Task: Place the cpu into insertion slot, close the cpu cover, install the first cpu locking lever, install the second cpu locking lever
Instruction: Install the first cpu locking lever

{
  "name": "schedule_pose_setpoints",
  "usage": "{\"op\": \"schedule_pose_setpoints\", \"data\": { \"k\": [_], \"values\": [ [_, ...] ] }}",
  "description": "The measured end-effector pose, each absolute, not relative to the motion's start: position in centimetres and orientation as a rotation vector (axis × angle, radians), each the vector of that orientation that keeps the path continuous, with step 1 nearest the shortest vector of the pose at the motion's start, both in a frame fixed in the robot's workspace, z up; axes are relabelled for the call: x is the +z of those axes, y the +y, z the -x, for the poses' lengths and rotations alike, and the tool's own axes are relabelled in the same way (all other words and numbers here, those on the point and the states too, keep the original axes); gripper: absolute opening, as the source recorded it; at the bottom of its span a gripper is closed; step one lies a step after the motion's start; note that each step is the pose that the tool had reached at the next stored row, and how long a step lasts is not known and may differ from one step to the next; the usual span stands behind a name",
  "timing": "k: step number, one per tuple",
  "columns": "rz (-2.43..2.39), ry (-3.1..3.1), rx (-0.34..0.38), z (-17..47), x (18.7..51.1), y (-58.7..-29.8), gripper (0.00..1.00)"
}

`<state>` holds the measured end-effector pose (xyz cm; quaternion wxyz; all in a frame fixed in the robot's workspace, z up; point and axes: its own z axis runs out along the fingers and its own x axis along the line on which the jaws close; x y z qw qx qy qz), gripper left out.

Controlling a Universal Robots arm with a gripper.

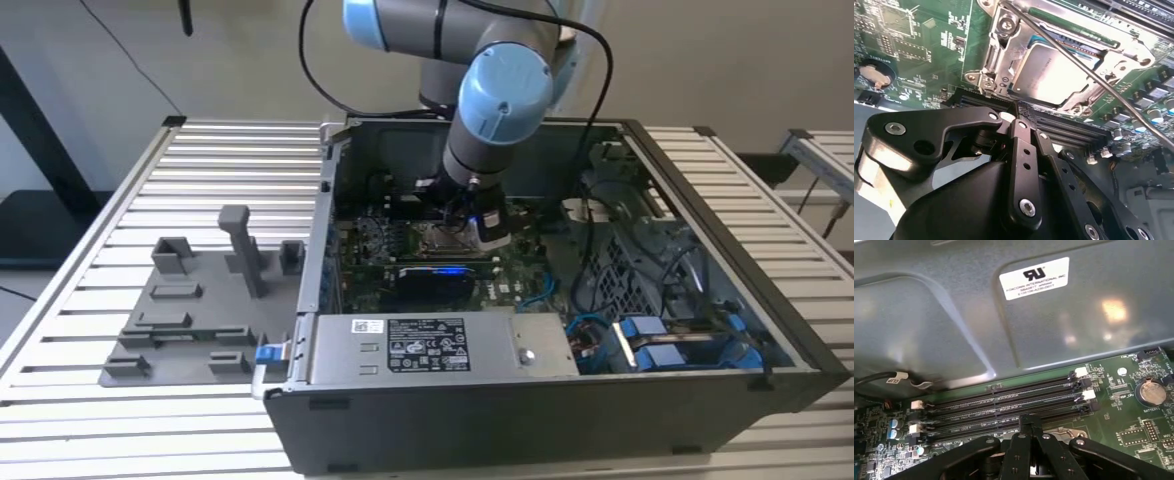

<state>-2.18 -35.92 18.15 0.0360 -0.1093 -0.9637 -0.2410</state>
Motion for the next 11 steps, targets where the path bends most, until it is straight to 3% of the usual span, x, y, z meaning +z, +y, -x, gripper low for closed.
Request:
{"op": "schedule_pose_setpoints", "data": {
  "k": [11],
  "values": [
    [0.334,-2.959,-0.743,1.62,18.16,-35.92,0.11]
  ]
}}
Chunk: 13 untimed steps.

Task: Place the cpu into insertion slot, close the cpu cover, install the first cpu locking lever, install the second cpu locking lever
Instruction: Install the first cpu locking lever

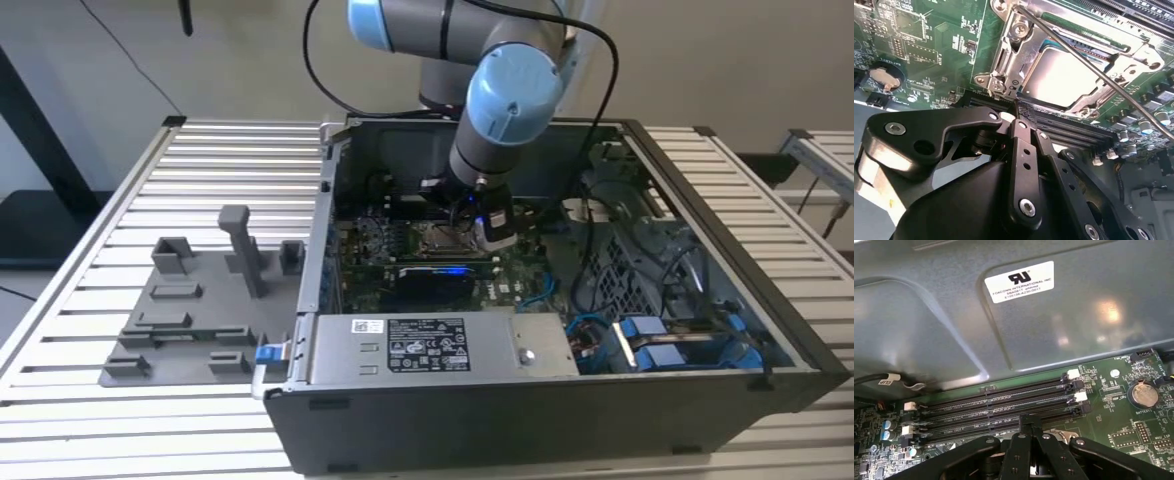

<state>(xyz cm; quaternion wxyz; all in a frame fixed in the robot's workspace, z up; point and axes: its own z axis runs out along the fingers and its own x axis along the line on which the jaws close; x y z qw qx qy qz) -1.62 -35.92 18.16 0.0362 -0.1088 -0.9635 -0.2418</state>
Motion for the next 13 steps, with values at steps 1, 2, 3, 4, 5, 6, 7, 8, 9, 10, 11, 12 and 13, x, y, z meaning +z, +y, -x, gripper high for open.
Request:
{"op": "schedule_pose_setpoints", "data": {
  "k": [1,2,3,4,5,6,7,8,9,10,11,12,13],
  "values": [
    [0.334,-2.959,-0.744,1.61,18.16,-35.92,0.11],
    [0.334,-2.958,-0.746,1.59,18.15,-35.92,0.11],
    [0.334,-2.957,-0.748,1.58,18.15,-35.92,0.11],
    [0.334,-2.957,-0.75,1.57,18.16,-35.92,0.11],
    [0.333,-2.955,-0.754,1.55,18.16,-35.92,0.11],
    [0.333,-2.955,-0.757,1.54,18.16,-35.92,0.11],
    [0.333,-2.954,-0.758,1.52,18.16,-35.92,0.11],
    [0.333,-2.953,-0.761,1.51,18.15,-35.92,0.11],
    [0.333,-2.953,-0.762,1.5,18.16,-35.92,0.11],
    [0.333,-2.953,-0.763,1.49,18.16,-35.92,0.11],
    [0.333,-2.952,-0.766,1.47,18.16,-35.92,0.11],
    [0.333,-2.95,-0.771,1.45,18.16,-35.93,0.11],
    [0.333,-2.949,-0.774,1.44,18.15,-35.93,0.11]
  ]
}}
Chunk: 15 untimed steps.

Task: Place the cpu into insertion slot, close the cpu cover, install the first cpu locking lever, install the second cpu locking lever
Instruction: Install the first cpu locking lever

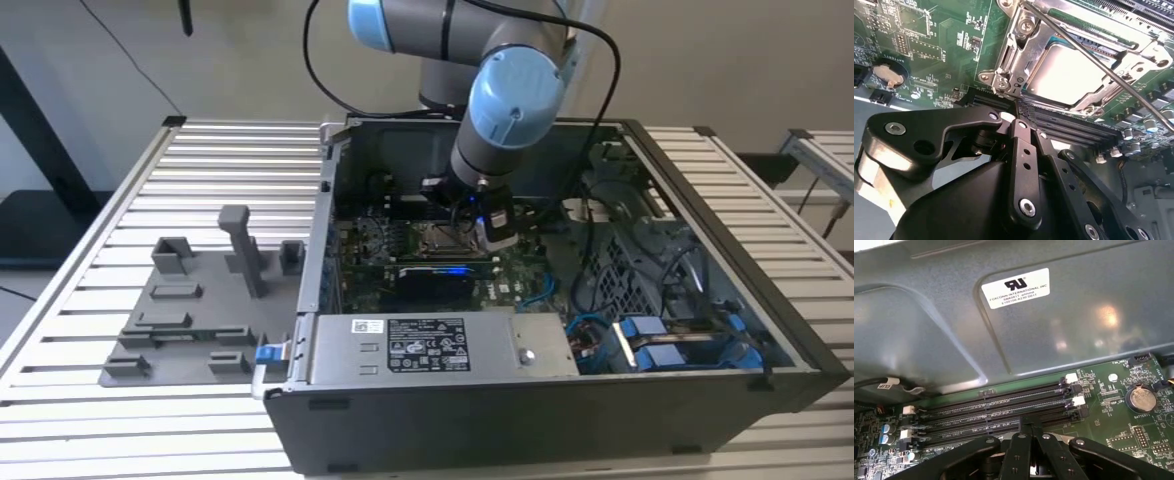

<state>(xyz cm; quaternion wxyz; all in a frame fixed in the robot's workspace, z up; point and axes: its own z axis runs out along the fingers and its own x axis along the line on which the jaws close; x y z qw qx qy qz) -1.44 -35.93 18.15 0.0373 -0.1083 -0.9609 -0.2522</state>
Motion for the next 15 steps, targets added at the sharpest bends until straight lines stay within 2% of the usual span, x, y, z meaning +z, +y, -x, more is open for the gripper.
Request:
{"op": "schedule_pose_setpoints", "data": {
  "k": [15],
  "values": [
    [0.333,-2.94,-0.787,1.4,19.2,-35.9,0.11]
  ]
}}
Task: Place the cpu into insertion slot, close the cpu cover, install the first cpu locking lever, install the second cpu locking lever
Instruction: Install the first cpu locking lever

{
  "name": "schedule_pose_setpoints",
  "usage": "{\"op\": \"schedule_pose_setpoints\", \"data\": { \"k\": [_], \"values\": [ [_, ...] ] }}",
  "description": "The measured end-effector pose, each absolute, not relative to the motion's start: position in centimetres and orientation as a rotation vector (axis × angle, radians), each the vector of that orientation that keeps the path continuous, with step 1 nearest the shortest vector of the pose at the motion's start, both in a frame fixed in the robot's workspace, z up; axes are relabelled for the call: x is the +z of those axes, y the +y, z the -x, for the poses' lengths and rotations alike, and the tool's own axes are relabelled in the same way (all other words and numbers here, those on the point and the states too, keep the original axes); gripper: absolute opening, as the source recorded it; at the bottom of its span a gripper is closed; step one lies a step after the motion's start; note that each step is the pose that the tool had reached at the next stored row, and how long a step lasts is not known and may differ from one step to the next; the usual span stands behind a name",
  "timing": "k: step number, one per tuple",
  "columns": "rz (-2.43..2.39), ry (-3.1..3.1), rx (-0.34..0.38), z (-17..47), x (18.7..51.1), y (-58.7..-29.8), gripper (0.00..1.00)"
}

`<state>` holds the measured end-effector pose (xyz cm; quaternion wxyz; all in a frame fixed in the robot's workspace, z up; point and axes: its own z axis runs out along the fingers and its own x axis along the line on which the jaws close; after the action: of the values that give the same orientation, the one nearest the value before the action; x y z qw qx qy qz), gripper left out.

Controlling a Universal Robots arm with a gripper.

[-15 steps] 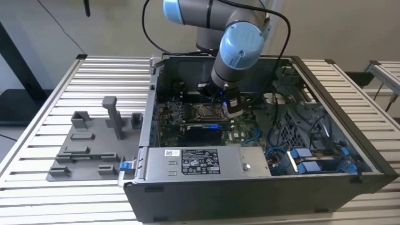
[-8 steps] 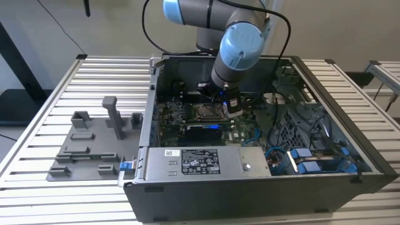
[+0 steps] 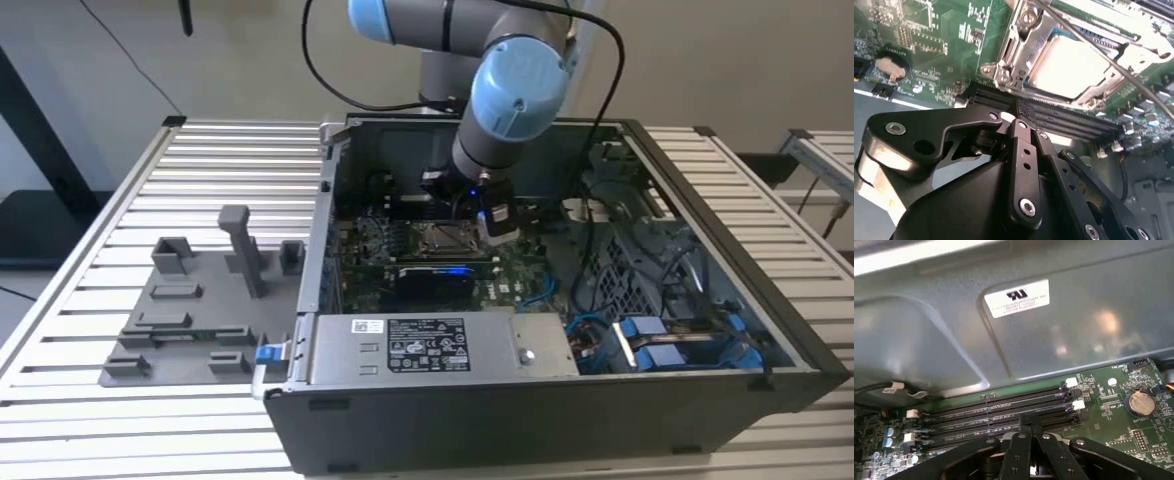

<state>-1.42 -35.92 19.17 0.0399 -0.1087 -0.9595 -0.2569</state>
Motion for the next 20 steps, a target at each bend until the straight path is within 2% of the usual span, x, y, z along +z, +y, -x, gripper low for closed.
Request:
{"op": "schedule_pose_setpoints", "data": {
  "k": [9,12,17,20],
  "values": [
    [0.334,-2.944,-0.772,1.5,21.5,-36.0,0.11],
    [0.336,-2.96,-0.723,1.6,21.5,-36.0,0.11],
    [0.342,-2.997,-0.596,1.6,21.5,-36.0,0.11],
    [0.343,-3.003,-0.572,1.6,21.8,-36.0,0.11]
  ]
}}
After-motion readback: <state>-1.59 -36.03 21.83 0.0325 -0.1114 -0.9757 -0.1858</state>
